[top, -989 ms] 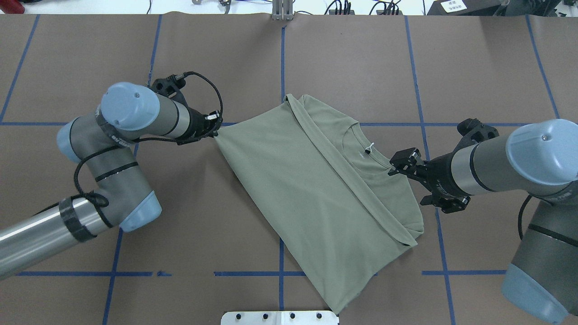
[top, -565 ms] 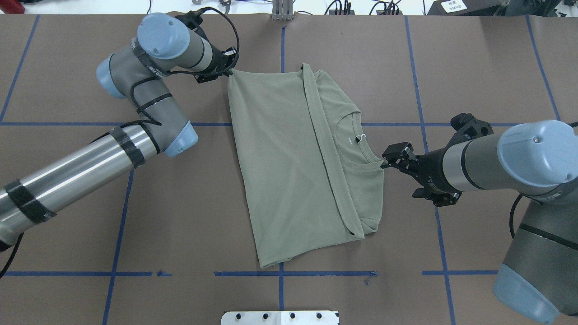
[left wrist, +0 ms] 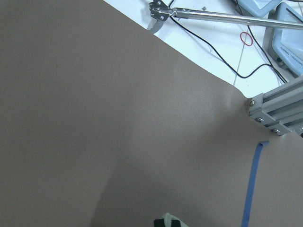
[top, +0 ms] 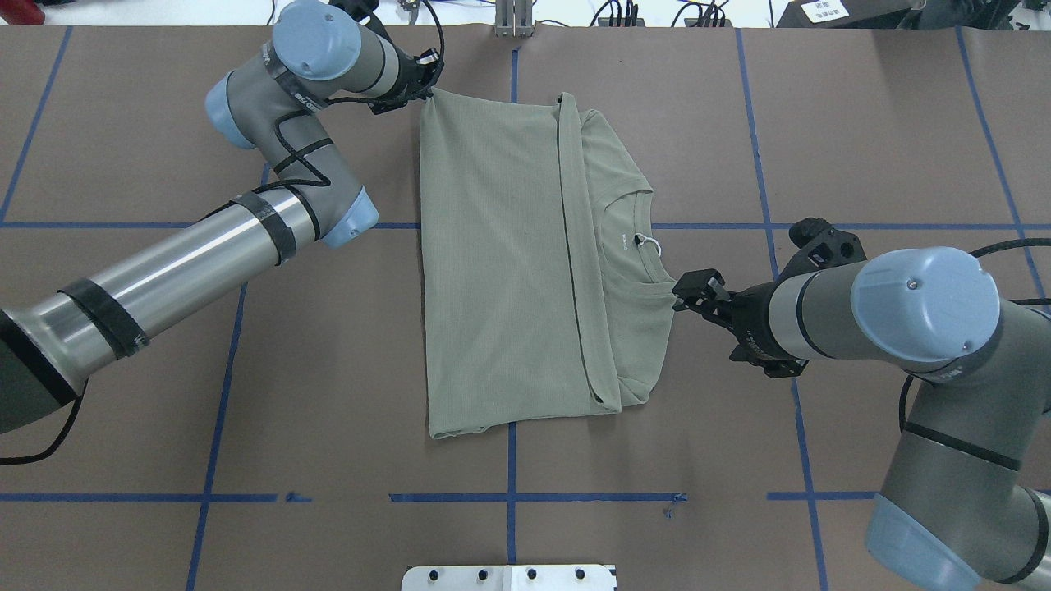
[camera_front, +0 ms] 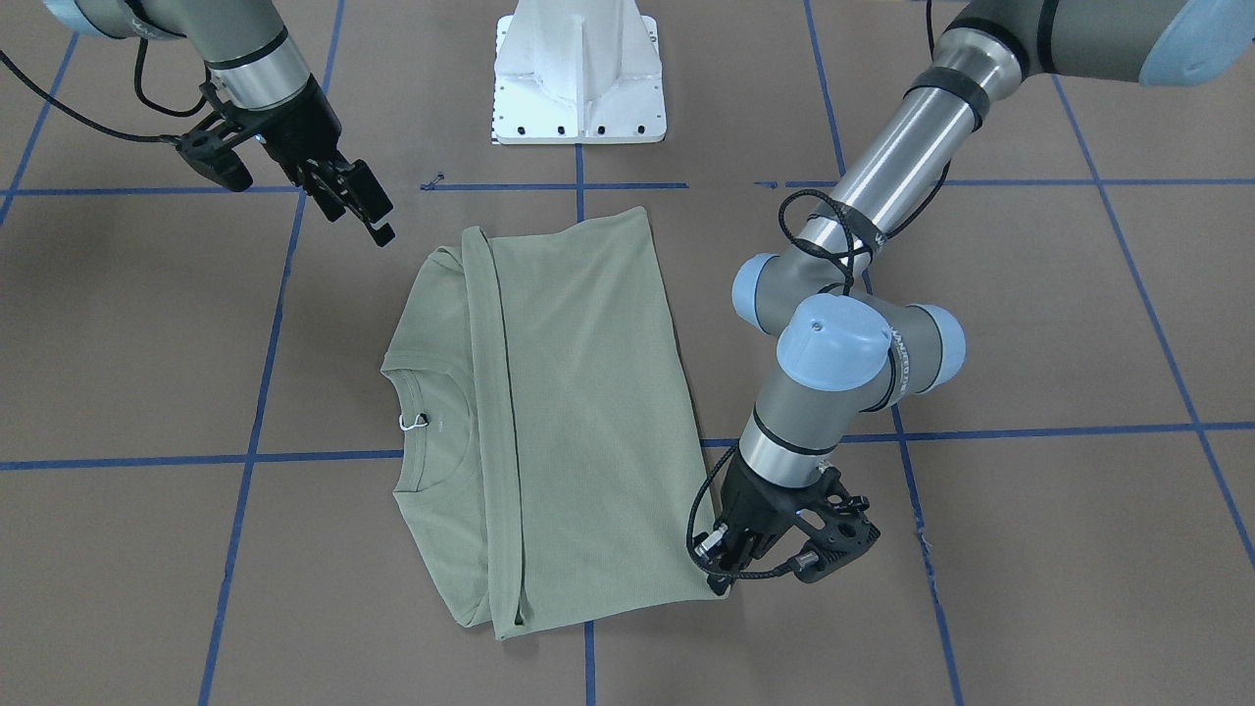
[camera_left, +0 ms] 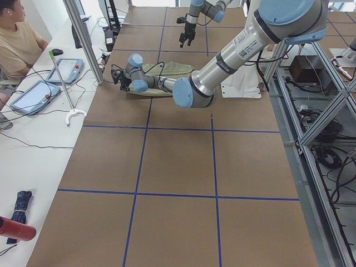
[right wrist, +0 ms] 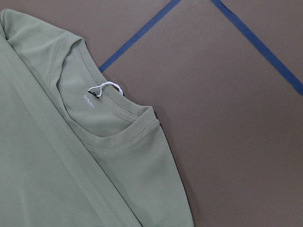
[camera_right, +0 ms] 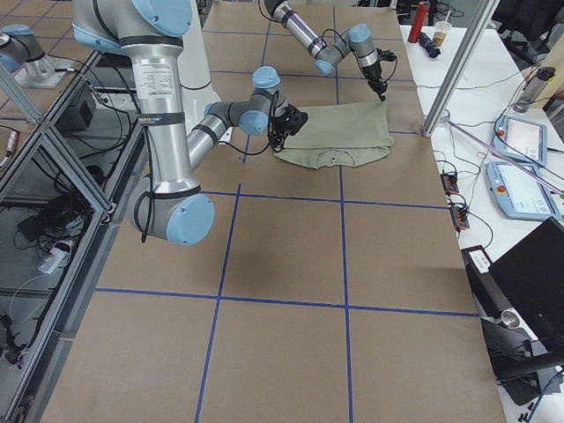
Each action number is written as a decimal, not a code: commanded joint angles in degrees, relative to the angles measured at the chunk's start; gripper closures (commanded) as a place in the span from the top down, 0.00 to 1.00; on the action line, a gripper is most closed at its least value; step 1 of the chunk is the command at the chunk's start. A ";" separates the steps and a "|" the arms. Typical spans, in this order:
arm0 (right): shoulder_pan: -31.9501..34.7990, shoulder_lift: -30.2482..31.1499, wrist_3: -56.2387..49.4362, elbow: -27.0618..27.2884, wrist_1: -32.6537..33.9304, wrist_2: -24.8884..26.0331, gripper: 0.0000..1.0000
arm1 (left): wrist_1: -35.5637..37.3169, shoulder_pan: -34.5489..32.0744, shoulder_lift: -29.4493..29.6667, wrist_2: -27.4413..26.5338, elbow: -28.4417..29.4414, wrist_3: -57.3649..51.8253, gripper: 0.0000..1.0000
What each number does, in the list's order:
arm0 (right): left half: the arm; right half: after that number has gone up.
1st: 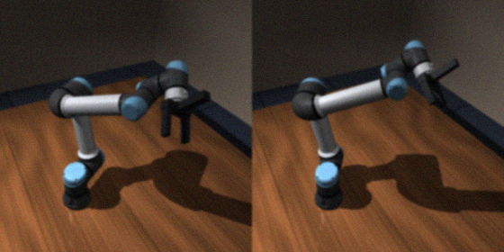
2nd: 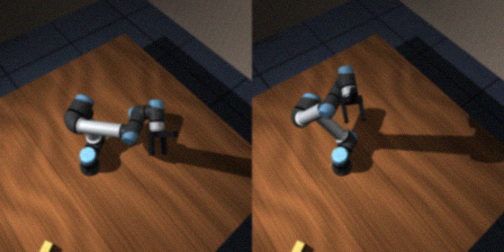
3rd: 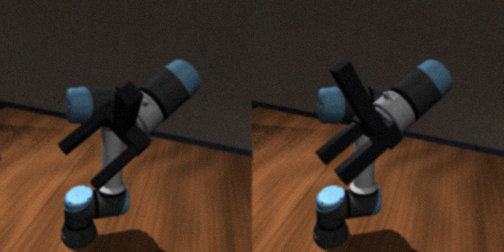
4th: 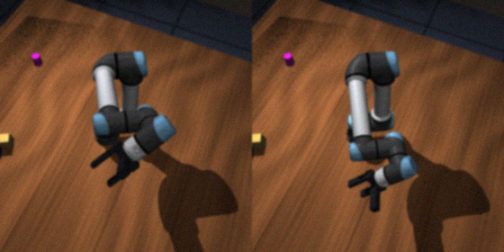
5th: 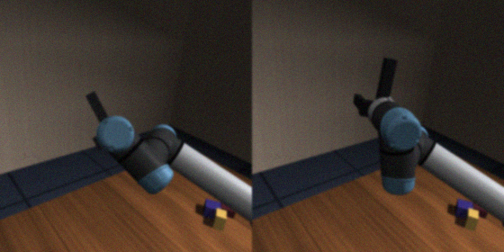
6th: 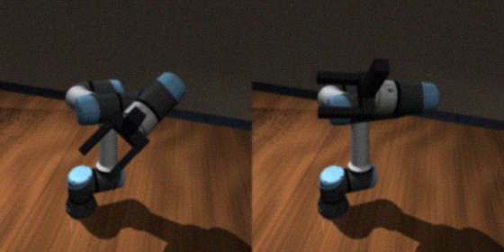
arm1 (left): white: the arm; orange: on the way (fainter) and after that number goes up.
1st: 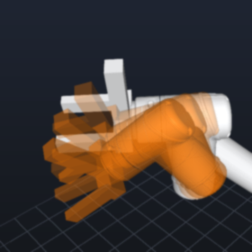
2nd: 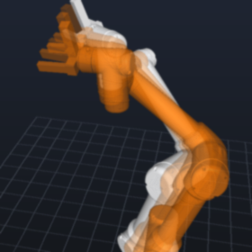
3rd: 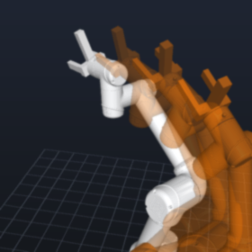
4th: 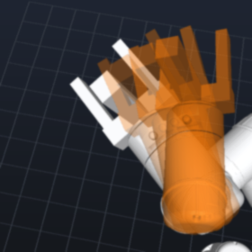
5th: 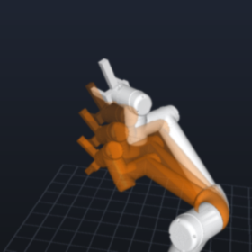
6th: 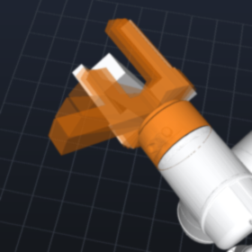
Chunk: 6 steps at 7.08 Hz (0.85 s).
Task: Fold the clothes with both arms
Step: 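Release and raise the left gripper while the right gripper moves to the near corner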
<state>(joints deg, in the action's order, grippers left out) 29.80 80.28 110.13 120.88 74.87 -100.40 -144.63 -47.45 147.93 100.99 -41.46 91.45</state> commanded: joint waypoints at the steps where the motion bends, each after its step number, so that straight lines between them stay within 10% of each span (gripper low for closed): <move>1: -1.05 -2.57 -0.70 -2.30 0.01 0.30 1.00 | -0.57 -0.53 1.57 -0.18 1.92 1.18 0.33; 6: -5.88 -18.22 -29.57 -13.04 10.01 -0.15 1.00 | 0.58 -0.18 -15.90 8.61 -23.91 0.49 0.46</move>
<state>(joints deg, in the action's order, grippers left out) 25.45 64.67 88.16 109.22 81.42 -100.79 -144.35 -47.64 135.16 108.56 -61.41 91.97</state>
